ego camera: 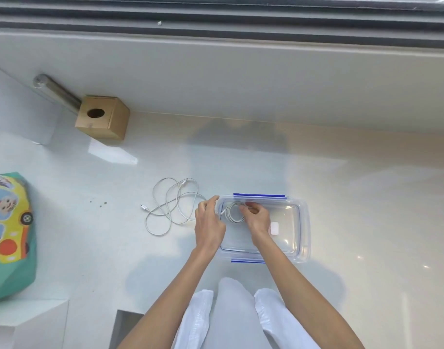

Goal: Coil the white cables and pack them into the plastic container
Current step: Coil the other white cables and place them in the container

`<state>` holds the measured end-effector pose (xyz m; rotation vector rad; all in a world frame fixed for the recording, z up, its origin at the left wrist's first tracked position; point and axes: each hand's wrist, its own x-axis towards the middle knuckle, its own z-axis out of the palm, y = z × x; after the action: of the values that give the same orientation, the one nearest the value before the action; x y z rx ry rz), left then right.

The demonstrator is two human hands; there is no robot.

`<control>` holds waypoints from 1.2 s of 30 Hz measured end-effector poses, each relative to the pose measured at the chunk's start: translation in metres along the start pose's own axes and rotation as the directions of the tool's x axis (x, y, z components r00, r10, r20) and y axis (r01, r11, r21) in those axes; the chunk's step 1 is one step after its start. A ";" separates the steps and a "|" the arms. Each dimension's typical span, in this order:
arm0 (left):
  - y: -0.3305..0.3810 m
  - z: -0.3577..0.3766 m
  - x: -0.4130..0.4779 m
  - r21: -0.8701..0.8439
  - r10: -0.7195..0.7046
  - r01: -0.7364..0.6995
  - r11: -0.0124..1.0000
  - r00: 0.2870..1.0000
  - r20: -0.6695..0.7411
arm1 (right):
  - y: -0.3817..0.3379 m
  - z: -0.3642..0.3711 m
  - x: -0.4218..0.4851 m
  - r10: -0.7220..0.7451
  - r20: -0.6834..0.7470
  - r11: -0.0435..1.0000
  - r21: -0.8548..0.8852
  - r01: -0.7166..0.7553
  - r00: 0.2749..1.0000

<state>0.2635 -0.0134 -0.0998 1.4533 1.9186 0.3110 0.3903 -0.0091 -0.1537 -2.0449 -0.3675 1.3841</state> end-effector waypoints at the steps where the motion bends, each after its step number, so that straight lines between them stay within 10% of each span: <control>1: -0.001 0.000 0.000 -0.006 0.004 -0.004 1.000 1.000 0.000 | 0.000 -0.001 -0.001 -0.003 0.013 1.000 -0.014 0.003 1.000; 10: -0.009 -0.002 0.004 -0.060 0.038 -0.036 0.998 0.999 0.034 | -0.006 -0.024 -0.017 -0.118 0.131 0.935 -0.320 0.154 0.984; 16: -0.045 -0.041 0.022 -0.187 0.003 0.011 0.982 0.997 0.079 | -0.045 -0.011 -0.061 -0.480 -0.017 0.663 -0.661 0.350 0.877; 21: -0.122 -0.103 0.050 0.108 0.036 -0.037 0.994 0.999 0.008 | -0.072 0.048 -0.083 -0.535 0.132 0.530 -0.716 0.454 0.834; 27: -0.190 -0.129 0.082 0.584 0.154 -0.271 0.765 0.958 0.242 | -0.041 0.169 -0.085 -0.286 0.490 0.436 -0.699 0.567 0.824; 31: -0.197 -0.130 0.091 0.681 0.309 -0.433 0.590 0.901 0.305 | -0.004 0.205 -0.081 -0.191 0.577 0.352 -0.715 0.605 0.794; 36: -0.200 -0.135 0.092 0.612 0.163 -0.403 0.681 0.897 0.410 | 0.013 0.210 -0.084 -0.343 0.534 0.384 -0.671 0.634 0.773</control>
<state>0.0141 0.0313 -0.1513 2.1402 1.5750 -0.5581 0.1644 0.0073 -0.1519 -2.0316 -1.9760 1.2035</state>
